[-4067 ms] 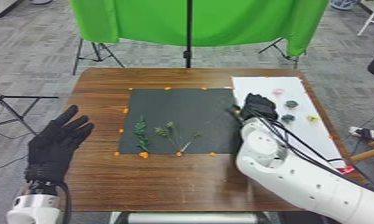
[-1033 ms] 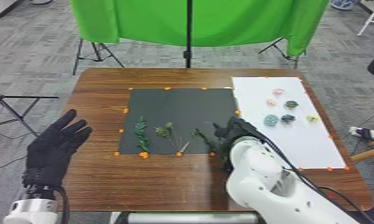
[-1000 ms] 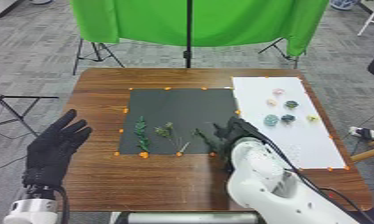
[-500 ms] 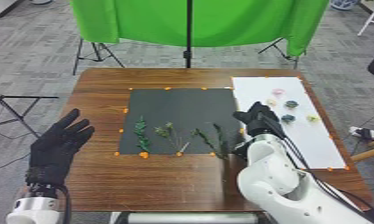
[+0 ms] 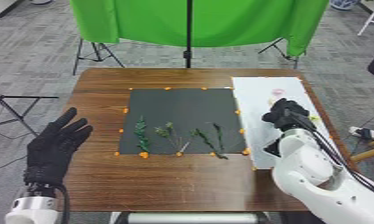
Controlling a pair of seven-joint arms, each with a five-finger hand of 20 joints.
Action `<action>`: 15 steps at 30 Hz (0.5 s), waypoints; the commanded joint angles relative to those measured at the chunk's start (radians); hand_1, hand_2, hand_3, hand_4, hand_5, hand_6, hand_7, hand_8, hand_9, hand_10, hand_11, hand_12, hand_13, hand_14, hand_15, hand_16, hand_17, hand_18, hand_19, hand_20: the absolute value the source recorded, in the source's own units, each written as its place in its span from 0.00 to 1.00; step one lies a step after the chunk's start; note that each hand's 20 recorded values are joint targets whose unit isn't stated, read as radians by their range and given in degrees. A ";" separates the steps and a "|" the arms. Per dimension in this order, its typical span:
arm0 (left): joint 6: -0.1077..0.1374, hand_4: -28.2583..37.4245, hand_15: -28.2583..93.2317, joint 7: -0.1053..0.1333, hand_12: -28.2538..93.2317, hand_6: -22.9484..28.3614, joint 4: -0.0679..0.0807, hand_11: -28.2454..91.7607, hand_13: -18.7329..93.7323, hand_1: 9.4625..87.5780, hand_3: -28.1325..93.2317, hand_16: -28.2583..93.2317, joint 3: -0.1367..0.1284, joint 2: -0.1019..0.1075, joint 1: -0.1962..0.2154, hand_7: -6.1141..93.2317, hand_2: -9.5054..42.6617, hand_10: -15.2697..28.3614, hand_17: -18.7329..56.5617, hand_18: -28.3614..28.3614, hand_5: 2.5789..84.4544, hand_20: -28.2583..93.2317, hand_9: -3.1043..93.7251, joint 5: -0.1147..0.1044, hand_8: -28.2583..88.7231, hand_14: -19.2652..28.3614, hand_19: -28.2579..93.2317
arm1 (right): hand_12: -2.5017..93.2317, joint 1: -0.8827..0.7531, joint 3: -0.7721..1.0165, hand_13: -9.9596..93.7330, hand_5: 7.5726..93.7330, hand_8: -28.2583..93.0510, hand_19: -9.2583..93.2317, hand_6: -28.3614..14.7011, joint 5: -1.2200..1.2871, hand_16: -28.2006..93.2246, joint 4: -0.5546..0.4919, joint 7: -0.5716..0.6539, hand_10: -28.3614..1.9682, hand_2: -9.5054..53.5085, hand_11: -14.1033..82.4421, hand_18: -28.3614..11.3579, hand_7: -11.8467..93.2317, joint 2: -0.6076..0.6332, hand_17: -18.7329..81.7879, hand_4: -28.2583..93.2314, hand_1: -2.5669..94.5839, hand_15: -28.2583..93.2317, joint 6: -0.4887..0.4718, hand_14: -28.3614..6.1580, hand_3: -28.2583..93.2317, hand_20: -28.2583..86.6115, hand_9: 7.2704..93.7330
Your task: Arrange flowers
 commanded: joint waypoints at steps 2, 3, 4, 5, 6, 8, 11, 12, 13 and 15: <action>0.002 0.00 0.65 0.001 0.32 0.63 0.002 0.43 0.40 0.16 0.88 0.16 0.006 0.000 0.010 0.17 0.34 0.83 0.13 0.97 0.46 0.32 0.42 -0.010 0.17 1.00 0.68 | 0.19 0.001 -0.030 0.63 0.54 0.13 0.84 0.63 -0.015 0.34 0.035 -0.014 0.37 0.04 0.57 0.00 0.25 0.017 0.38 0.03 0.36 0.85 -0.054 0.41 0.90 0.58 0.62; 0.000 0.00 0.65 -0.002 0.32 0.63 0.003 0.43 0.40 0.16 0.88 0.16 0.006 -0.002 0.009 0.17 0.34 0.83 0.13 0.97 0.46 0.32 0.42 -0.007 0.17 1.00 0.68 | 0.19 0.013 -0.046 0.62 0.53 0.13 0.84 0.63 -0.020 0.34 0.045 -0.013 0.37 0.03 0.57 0.00 0.26 0.013 0.38 0.02 0.36 0.85 -0.061 0.41 0.90 0.58 0.62; -0.002 0.00 0.65 -0.006 0.32 0.63 0.003 0.43 0.40 0.16 0.88 0.16 0.006 -0.006 0.006 0.17 0.34 0.83 0.13 0.97 0.46 0.32 0.43 -0.005 0.17 1.00 0.68 | 0.19 0.026 -0.058 0.62 0.53 0.13 0.84 0.63 -0.021 0.34 0.054 -0.007 0.37 0.02 0.57 0.00 0.26 0.006 0.37 0.02 0.36 0.85 -0.070 0.41 0.90 0.58 0.62; -0.001 0.00 0.65 -0.005 0.32 0.63 0.003 0.43 0.40 0.16 0.88 0.16 0.008 -0.005 0.006 0.17 0.34 0.83 0.13 0.97 0.46 0.33 0.43 -0.006 0.17 1.00 0.68 | 0.19 0.044 -0.080 0.62 0.53 0.13 0.83 0.64 -0.021 0.34 0.064 0.004 0.37 0.02 0.57 0.00 0.26 0.002 0.37 0.02 0.36 0.85 -0.065 0.41 0.89 0.58 0.61; -0.002 0.00 0.65 -0.010 0.32 0.63 0.003 0.43 0.40 0.16 0.88 0.16 0.008 -0.009 0.002 0.17 0.34 0.83 0.13 0.97 0.46 0.33 0.43 -0.003 0.17 1.00 0.68 | 0.19 0.057 -0.095 0.62 0.52 0.13 0.83 0.64 -0.030 0.34 0.074 0.009 0.37 0.01 0.57 0.00 0.25 -0.005 0.37 0.02 0.36 0.85 -0.072 0.41 0.89 0.59 0.61; -0.008 0.00 0.65 -0.014 0.32 0.64 0.002 0.43 0.40 0.16 0.88 0.16 0.006 -0.013 0.001 0.17 0.34 0.83 0.13 0.97 0.46 0.33 0.43 0.002 0.17 1.00 0.68 | 0.19 0.075 -0.110 0.62 0.52 0.13 0.83 0.64 -0.028 0.34 0.090 0.012 0.37 0.01 0.57 0.00 0.25 -0.023 0.37 0.02 0.36 0.85 -0.091 0.41 0.89 0.59 0.61; -0.016 0.00 0.65 -0.038 0.32 0.63 0.004 0.43 0.40 0.16 0.88 0.16 0.004 -0.027 -0.012 0.17 0.34 0.83 0.13 0.97 0.46 0.32 0.43 0.013 0.17 1.00 0.68 | 0.19 0.098 -0.144 0.62 0.51 0.13 0.83 0.64 -0.052 0.34 0.108 0.034 0.36 0.00 0.56 0.00 0.25 -0.045 0.37 0.01 0.35 0.85 -0.105 0.40 0.86 0.59 0.61; -0.011 0.00 0.65 -0.029 0.32 0.63 0.004 0.43 0.40 0.16 0.88 0.16 0.008 -0.020 -0.012 0.17 0.34 0.83 0.13 0.97 0.46 0.32 0.43 0.008 0.17 1.00 0.68 | 0.19 0.114 -0.165 0.62 0.51 0.13 0.82 0.65 -0.061 0.34 0.116 0.039 0.36 0.00 0.56 0.00 0.25 -0.051 0.37 0.01 0.35 0.85 -0.103 0.39 0.86 0.60 0.61; -0.009 0.00 0.65 -0.023 0.32 0.64 0.003 0.43 0.40 0.16 0.88 0.16 0.010 -0.015 -0.008 0.17 0.34 0.83 0.13 0.97 0.46 0.33 0.43 0.003 0.17 1.00 0.68 | 0.19 0.121 -0.179 0.62 0.52 0.13 0.82 0.65 -0.070 0.34 0.121 0.046 0.36 0.00 0.56 0.00 0.25 -0.057 0.37 0.01 0.35 0.85 -0.106 0.39 0.86 0.60 0.62; -0.009 0.00 0.65 -0.022 0.32 0.64 0.003 0.43 0.40 0.16 0.88 0.16 0.011 -0.014 -0.006 0.17 0.34 0.83 0.13 0.97 0.47 0.33 0.42 0.004 0.17 1.00 0.68 | 0.18 0.140 -0.215 0.63 0.54 0.13 0.82 0.67 -0.097 0.33 0.134 0.065 0.38 0.00 0.56 0.00 0.25 -0.062 0.38 0.00 0.36 0.85 -0.102 0.40 0.85 0.61 0.64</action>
